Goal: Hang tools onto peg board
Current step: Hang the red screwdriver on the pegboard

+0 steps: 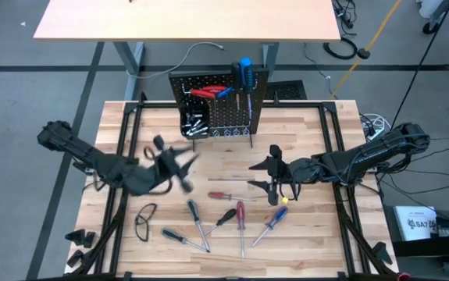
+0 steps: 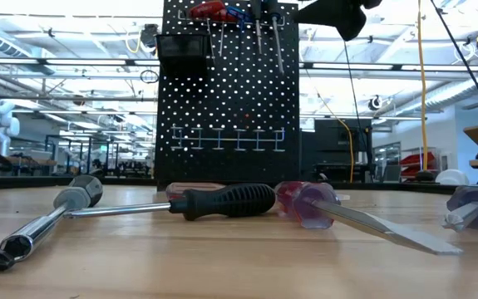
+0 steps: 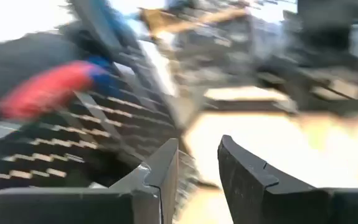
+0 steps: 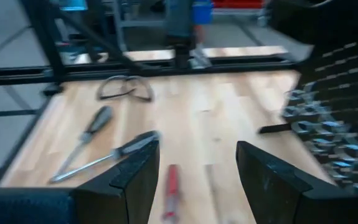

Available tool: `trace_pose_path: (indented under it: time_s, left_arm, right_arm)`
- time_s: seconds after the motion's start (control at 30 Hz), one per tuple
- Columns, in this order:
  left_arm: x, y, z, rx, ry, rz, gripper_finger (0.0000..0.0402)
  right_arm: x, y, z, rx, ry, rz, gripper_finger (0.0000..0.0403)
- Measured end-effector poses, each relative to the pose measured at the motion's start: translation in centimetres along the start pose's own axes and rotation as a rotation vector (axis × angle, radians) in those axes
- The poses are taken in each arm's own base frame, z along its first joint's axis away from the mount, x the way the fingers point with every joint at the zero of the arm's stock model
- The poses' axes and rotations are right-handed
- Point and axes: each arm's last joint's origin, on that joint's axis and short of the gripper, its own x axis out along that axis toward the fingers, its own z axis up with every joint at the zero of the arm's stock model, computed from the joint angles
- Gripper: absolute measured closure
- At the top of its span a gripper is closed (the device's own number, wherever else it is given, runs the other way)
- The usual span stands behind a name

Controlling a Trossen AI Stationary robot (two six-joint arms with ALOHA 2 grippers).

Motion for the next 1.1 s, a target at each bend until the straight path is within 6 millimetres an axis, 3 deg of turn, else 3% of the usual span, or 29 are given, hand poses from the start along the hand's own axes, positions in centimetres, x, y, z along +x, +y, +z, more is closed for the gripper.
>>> trace_pose_path:
  time_s: [0.17,0.27,0.5,0.8,0.93,1.1]
  left_arm:
    - [-3.4,-1.3,-2.2,-0.055,0.170,-0.394,0.0285]
    - [-4.5,-2.6,-3.5,-0.085,0.251,-0.528,0.0285]
    - [-5.7,-4.7,-7.2,-0.057,0.270,-0.587,0.0285]
    - [-6.0,-6.1,-10.2,-0.082,0.163,-0.722,0.0285]
    - [-5.8,-6.4,-11.3,-0.094,0.136,-0.820,0.0285]
    - [-5.9,-6.5,-11.2,-0.118,0.142,-0.872,0.0285]
  right_arm:
    - [-0.1,0.5,-0.1,0.064,0.014,0.081,0.0197]
    - [0.1,1.0,-0.4,0.133,0.030,0.092,0.0197]
    - [2.0,3.2,-3.5,0.271,0.197,0.096,0.0197]
    - [3.5,6.4,-7.3,0.570,0.349,0.066,0.0197]
    - [4.4,7.2,-8.7,0.691,0.382,0.038,0.0197]
    - [5.3,8.0,-9.3,0.704,0.344,0.067,0.0197]
